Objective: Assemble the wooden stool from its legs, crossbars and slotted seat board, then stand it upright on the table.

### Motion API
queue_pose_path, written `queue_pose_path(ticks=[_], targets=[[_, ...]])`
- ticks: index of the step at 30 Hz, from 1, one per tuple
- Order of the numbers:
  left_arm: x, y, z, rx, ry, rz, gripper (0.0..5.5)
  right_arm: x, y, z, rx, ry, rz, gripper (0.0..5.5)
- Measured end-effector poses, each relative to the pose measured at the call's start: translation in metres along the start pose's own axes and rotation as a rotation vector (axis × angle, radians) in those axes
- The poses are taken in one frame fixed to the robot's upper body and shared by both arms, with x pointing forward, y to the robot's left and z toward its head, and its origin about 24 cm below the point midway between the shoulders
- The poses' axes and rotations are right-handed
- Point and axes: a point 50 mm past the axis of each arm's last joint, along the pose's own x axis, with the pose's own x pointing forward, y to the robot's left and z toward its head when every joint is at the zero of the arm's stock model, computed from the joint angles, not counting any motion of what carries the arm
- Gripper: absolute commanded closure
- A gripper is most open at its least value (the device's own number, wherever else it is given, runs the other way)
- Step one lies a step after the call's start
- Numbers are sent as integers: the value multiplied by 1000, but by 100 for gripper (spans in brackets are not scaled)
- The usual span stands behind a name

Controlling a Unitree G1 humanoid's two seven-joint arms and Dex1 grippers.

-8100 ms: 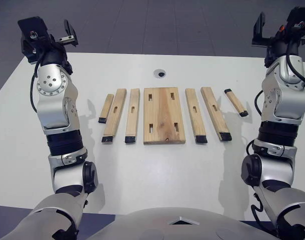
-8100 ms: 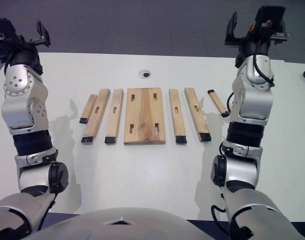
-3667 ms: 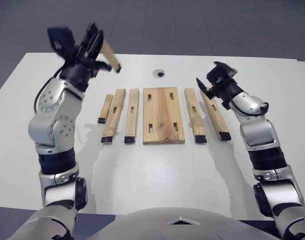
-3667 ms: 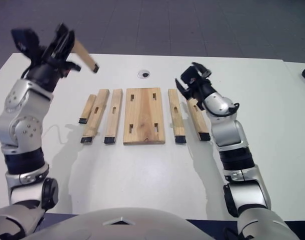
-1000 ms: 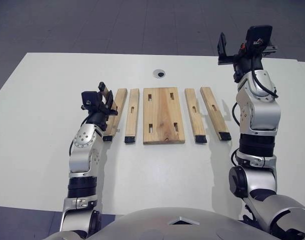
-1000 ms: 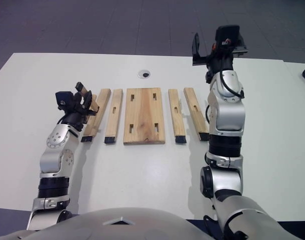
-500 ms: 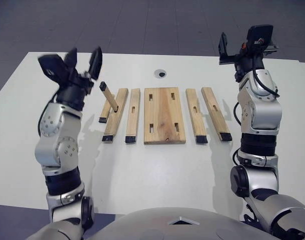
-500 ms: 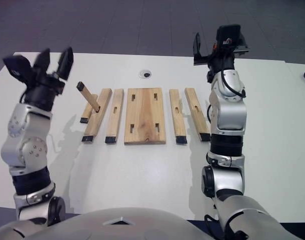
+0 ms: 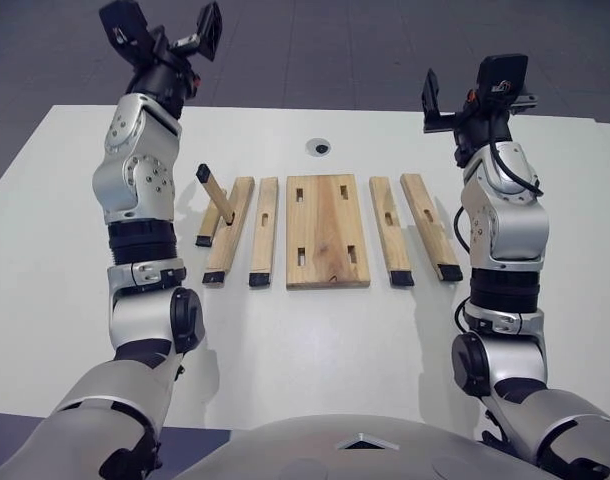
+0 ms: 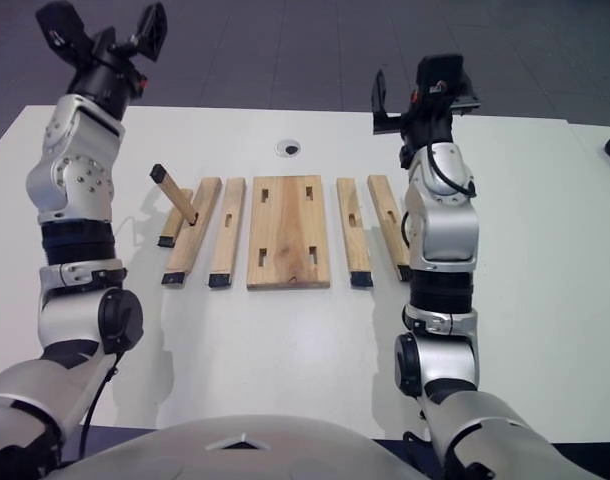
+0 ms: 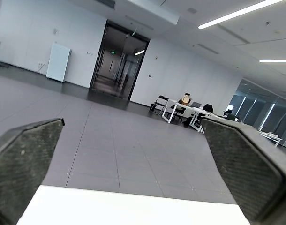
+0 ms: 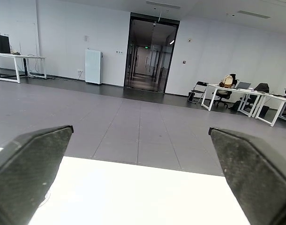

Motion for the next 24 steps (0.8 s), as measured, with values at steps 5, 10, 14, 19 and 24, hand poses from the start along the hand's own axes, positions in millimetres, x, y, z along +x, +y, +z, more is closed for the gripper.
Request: queue_pose_path(ticks=[5,10,14,19,24], targets=[[1,-2,2,104,10,-28,11,-1,-1,1,2,-3,-10,10],[-45,21,-88,195,292,18,11,-1,0,0,2,3,-8,10],[-46,20,-92,205,263,-12,11,-1,-1,-2,0,11,1,10],[-47,13,-91,178,212,-24,11,1,-4,-6,-10,33,2,10],[-50,11,-79,170,182,-18,11,1,-5,-7,-9,35,2,10]])
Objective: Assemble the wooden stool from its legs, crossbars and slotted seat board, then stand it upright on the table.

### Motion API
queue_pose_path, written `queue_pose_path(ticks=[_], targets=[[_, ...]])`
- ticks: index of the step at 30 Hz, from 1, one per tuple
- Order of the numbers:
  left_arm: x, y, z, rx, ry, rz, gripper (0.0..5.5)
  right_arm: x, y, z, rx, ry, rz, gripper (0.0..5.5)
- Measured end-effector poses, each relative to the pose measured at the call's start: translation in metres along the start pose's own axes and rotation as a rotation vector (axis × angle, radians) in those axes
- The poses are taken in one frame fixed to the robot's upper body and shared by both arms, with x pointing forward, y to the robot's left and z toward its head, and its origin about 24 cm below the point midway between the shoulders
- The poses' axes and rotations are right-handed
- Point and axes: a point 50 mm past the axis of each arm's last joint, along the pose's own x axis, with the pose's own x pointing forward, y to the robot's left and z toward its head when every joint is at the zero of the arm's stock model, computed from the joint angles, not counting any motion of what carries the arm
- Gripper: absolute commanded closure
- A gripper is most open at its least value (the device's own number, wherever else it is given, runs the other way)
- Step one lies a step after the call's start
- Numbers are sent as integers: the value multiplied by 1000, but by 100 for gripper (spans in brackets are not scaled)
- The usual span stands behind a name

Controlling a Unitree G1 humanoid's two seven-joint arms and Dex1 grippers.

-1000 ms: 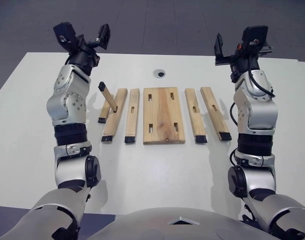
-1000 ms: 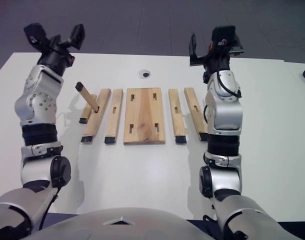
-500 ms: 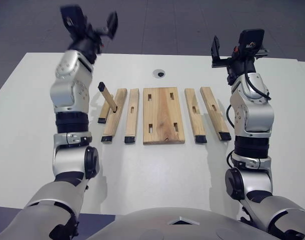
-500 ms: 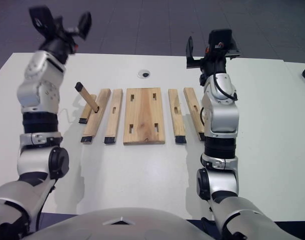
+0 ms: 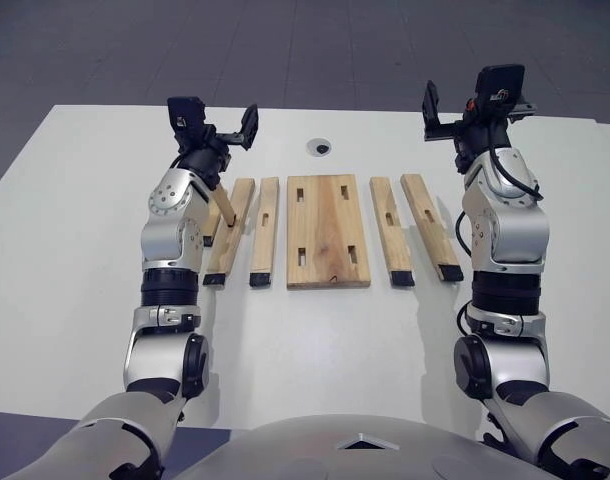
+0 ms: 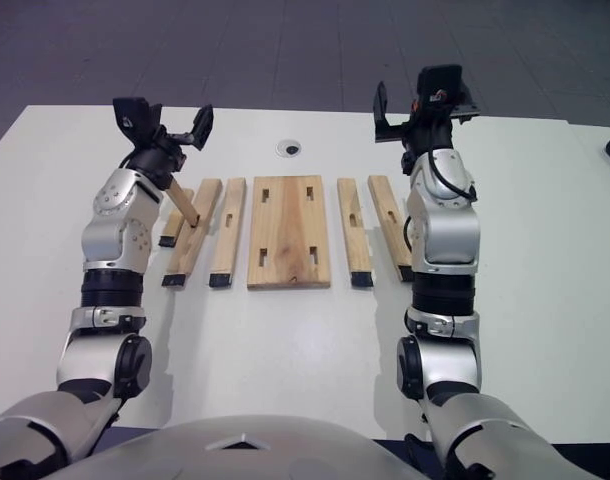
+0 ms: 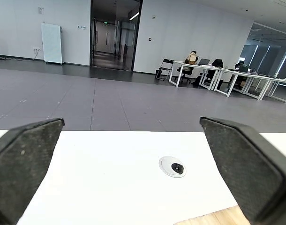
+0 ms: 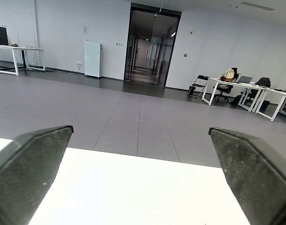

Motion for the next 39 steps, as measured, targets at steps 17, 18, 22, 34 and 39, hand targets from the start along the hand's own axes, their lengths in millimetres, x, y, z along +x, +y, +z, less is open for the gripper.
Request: queue_pose_path(ticks=[17,18,22,34,39], targets=[[2,9,-18,290,67,47,11,0,1,1,4,-5,-2,10],[3,11,-17,292,52,52,11,0,1,0,4,-4,-2,10],[7,15,-20,249,12,70,11,1,0,-2,2,8,4,10],[-48,2,33,326,-183,110,11,0,-7,-5,-8,16,-8,10],[-109,-15,7,408,-3,88,11,-14,-21,-16,1,40,-74,10]])
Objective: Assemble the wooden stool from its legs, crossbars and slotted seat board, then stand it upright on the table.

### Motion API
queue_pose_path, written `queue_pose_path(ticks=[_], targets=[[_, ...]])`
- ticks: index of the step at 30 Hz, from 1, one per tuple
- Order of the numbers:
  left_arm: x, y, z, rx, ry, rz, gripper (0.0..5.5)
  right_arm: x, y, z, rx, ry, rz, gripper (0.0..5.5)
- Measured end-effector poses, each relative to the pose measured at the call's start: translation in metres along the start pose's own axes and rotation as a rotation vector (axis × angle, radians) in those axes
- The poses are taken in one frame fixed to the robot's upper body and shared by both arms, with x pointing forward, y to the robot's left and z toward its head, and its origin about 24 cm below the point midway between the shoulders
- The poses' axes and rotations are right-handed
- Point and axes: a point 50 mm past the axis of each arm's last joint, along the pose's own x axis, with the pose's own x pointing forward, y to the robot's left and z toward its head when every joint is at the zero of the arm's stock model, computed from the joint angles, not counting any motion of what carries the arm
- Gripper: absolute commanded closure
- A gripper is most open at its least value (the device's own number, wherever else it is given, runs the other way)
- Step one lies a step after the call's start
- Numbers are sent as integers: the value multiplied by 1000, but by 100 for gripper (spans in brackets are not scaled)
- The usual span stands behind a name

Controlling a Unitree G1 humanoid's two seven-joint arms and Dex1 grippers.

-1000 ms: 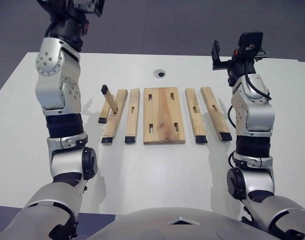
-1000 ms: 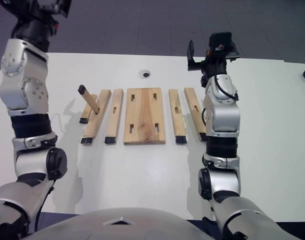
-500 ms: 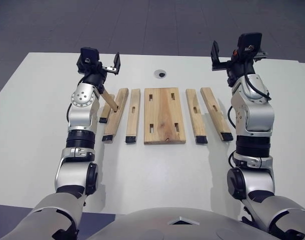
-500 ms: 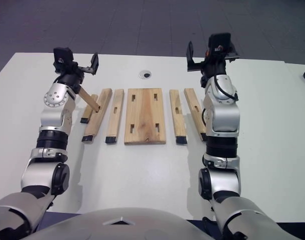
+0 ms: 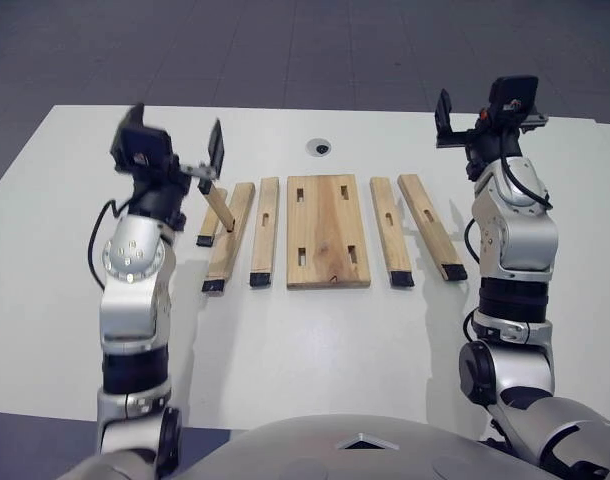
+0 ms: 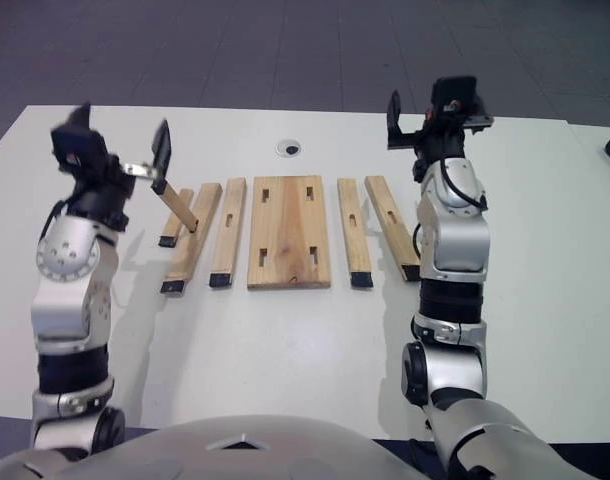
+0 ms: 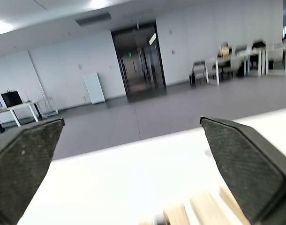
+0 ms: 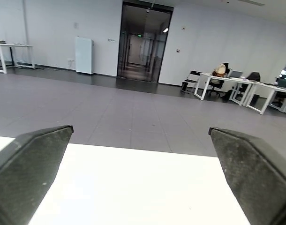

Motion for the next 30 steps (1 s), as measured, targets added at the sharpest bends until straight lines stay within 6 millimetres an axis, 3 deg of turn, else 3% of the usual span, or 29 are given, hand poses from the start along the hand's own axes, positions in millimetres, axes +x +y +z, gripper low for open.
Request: queue_pose_path(ticks=[4,9,21,30], targets=[[-46,-26,-36,-1,232,-82,11,-8,-6,-8,0,31,-20,10],[-73,-46,-68,-29,427,-191,11,-9,-7,-8,7,34,-21,10],[-75,-28,-84,-156,468,-66,11,-9,-4,-7,16,32,4,10],[-74,-24,-88,-191,473,-54,145,-9,-4,-7,17,32,4,10]])
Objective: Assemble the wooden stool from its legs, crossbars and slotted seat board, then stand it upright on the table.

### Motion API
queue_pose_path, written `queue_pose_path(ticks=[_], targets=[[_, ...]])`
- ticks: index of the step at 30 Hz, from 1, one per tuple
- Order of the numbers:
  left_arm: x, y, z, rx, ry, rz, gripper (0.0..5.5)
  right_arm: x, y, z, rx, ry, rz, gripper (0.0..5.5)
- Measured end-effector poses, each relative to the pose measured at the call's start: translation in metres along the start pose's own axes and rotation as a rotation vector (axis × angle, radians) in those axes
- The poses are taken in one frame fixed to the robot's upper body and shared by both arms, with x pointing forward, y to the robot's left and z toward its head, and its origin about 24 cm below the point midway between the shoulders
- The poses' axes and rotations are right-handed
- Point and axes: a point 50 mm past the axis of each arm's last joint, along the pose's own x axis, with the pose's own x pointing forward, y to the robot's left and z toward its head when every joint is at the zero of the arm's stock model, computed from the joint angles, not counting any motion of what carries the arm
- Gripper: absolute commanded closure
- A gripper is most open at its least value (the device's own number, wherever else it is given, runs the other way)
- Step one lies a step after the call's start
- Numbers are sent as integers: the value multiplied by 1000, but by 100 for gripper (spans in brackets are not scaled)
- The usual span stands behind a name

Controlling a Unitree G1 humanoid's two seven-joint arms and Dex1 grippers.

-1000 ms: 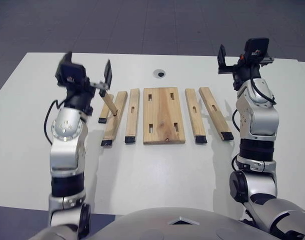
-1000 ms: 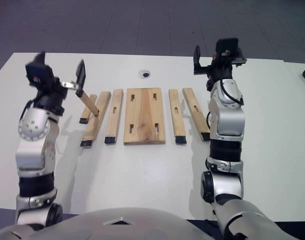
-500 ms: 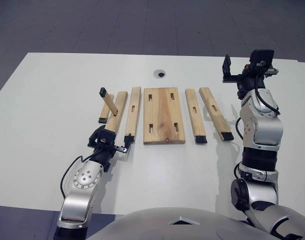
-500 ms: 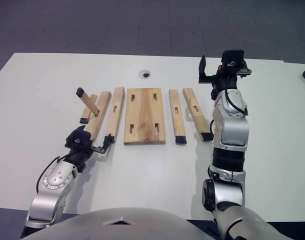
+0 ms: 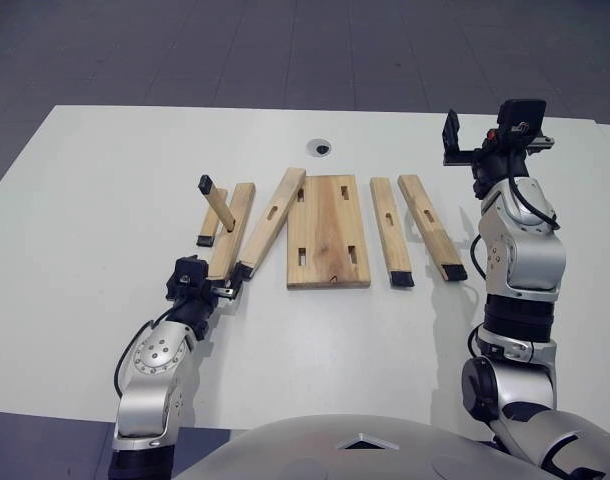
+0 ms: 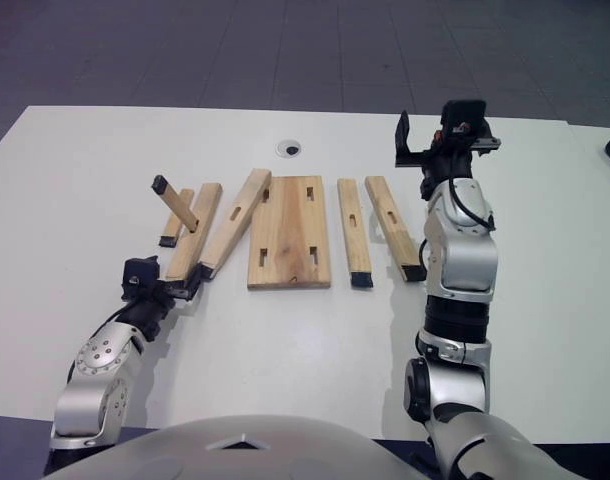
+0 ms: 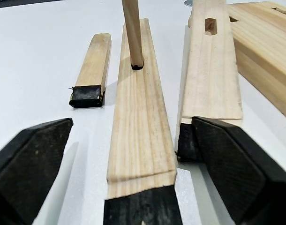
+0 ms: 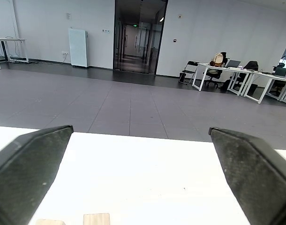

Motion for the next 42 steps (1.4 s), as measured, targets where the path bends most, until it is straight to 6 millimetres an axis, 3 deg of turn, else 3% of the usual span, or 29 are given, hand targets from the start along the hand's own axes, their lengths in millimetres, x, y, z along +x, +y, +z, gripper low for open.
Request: queue_pose_path(ticks=[13,25,34,36,42], targets=[[0,6,-5,26,42,-45,346,0,1,2,4,-8,-3,10],[24,22,14,-152,154,-137,346,4,9,9,7,-27,22,10],[26,17,20,-206,77,-128,346,9,12,12,6,-31,36,10],[24,19,33,-223,-6,-136,346,10,12,11,4,-27,40,10],[15,28,97,-217,-322,-150,346,13,15,14,-3,-31,63,10]])
